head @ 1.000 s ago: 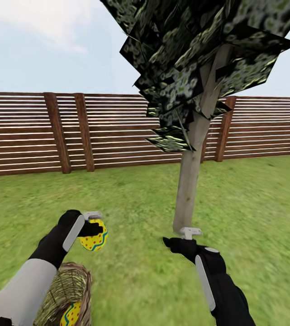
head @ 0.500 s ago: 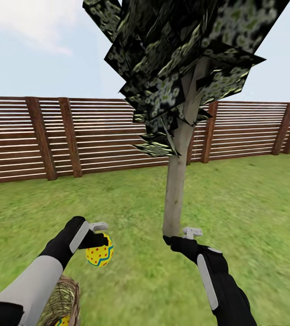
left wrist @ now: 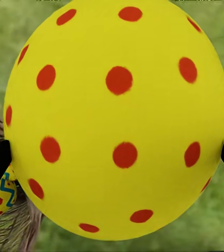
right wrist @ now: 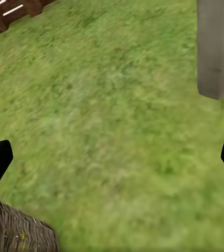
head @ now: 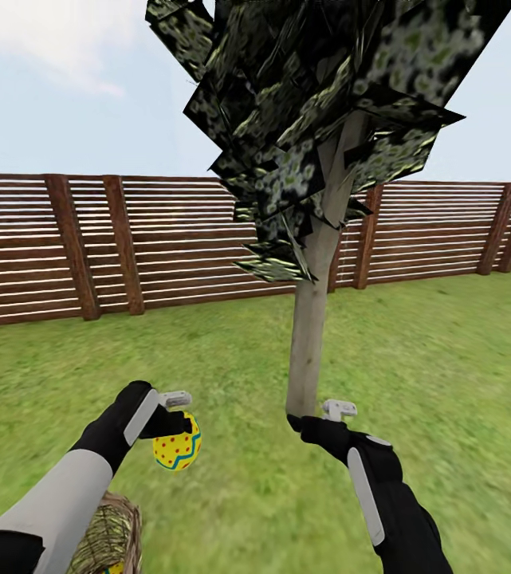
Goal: Take the three Easter eggs out of the wicker basket on the lawn in the garden, then place them on the lawn next to a single tree (choose any tree) so that all three eggs are next to the same tree and none are left in the basket.
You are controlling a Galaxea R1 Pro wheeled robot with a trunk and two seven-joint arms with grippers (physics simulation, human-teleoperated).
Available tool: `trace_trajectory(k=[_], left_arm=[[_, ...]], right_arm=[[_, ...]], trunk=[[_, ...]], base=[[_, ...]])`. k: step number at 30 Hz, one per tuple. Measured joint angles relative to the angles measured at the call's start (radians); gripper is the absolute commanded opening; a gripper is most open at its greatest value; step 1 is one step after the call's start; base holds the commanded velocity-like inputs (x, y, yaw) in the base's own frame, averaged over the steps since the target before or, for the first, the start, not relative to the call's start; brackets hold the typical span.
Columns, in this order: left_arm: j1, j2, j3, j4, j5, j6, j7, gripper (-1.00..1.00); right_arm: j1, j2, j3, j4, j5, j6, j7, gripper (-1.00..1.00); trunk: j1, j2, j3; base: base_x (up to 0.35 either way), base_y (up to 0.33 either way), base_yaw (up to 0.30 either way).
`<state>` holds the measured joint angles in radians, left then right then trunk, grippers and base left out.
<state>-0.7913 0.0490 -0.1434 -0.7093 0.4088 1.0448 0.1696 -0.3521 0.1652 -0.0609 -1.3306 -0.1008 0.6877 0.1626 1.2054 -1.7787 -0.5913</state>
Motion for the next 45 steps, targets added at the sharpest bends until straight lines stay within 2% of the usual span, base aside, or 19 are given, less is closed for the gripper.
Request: trace_trajectory(k=[7, 39, 45], left_arm=[[0.000, -0.007, 0.000, 0.000, -0.002, 0.000, 0.000, -1.00], [0.000, -0.010, 0.000, -0.001, -0.004, 0.000, 0.003, -1.00], [0.000, -0.010, 0.000, -0.001, -0.005, 0.000, 0.003, -1.00]], right_arm=[[0.000, 0.000, 0.001, 0.000, -0.001, 0.000, 0.000, 1.00], [0.000, 0.001, 0.006, 0.004, -0.002, 0.002, 0.000, 1.00], [0.000, 0.001, 0.007, 0.004, -0.002, 0.003, 0.001, 1.00]], trunk=[[-0.027, 0.049, 0.028], [-0.150, 0.273, 0.165], [-0.173, 0.315, 0.187]], base=[[0.000, 0.000, -0.185], [0.000, 0.000, -0.219], [0.000, 0.000, -0.060]])
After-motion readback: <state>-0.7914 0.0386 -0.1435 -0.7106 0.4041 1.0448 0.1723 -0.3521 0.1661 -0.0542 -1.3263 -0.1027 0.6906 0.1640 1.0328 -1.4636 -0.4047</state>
